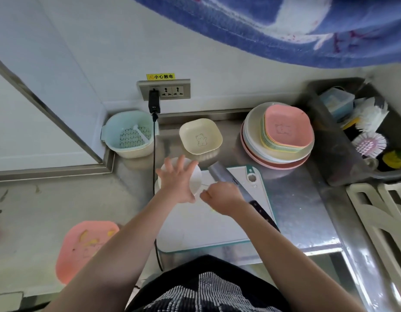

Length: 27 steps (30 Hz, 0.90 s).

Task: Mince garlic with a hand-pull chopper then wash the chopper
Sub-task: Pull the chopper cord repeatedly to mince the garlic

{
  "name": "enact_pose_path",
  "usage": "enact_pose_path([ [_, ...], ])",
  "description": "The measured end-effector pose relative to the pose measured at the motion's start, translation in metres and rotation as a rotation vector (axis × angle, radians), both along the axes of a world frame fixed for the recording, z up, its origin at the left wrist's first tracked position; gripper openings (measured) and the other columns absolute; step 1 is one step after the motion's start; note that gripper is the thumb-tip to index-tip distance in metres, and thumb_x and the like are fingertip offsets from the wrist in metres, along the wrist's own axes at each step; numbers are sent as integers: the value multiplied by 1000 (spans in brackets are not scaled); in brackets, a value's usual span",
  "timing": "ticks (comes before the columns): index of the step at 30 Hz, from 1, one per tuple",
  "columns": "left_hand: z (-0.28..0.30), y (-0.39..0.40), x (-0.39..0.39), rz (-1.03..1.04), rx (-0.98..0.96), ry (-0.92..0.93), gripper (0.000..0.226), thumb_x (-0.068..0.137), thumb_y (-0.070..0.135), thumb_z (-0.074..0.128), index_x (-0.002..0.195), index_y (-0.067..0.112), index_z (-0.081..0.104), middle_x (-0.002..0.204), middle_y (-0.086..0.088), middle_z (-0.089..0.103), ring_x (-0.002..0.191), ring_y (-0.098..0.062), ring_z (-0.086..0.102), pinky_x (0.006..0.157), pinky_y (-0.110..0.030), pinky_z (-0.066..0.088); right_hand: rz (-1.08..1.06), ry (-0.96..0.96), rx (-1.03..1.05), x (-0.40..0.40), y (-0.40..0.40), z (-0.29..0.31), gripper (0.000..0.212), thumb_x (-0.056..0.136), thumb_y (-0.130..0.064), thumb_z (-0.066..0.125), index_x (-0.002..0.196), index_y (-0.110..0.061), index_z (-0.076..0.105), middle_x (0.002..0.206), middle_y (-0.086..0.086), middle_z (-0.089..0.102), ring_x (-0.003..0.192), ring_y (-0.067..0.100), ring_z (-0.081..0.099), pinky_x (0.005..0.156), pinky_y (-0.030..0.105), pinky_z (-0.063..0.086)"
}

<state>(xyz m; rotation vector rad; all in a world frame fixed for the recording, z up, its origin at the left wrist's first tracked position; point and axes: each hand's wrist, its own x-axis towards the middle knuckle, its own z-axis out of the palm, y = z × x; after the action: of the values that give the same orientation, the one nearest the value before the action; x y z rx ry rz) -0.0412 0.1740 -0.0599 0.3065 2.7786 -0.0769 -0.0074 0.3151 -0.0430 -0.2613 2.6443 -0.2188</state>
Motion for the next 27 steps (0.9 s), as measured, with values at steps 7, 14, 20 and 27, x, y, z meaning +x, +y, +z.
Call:
enact_pose_path([
  [7,-2,46,12,-157,15,-13,115,55,52,80,145,40,9,151,0,0,132,-42,7,100,-60,27,-215,73,61,14,32,-19,41,98,-33,30,96,-13,66,97,12,67,92,29,59,65,28,33],
  [14,-6,48,13,-138,26,21,115,52,51,81,142,41,11,150,0,1,131,-43,9,100,-62,28,-271,63,85,9,26,-15,42,99,-29,30,96,-7,67,99,13,67,93,30,61,65,28,36],
  [20,-5,13,1,29,76,-32,113,49,47,81,140,45,14,149,1,6,131,-43,12,99,-60,31,-702,47,230,9,100,-6,38,95,-29,37,107,-13,69,108,11,68,100,30,63,83,32,51],
  [27,-4,14,2,-15,54,-64,111,51,44,79,141,43,13,149,1,3,134,-49,4,100,-63,28,-305,120,143,-1,47,-10,41,96,-32,34,104,-10,67,107,14,65,103,29,61,75,30,44],
])
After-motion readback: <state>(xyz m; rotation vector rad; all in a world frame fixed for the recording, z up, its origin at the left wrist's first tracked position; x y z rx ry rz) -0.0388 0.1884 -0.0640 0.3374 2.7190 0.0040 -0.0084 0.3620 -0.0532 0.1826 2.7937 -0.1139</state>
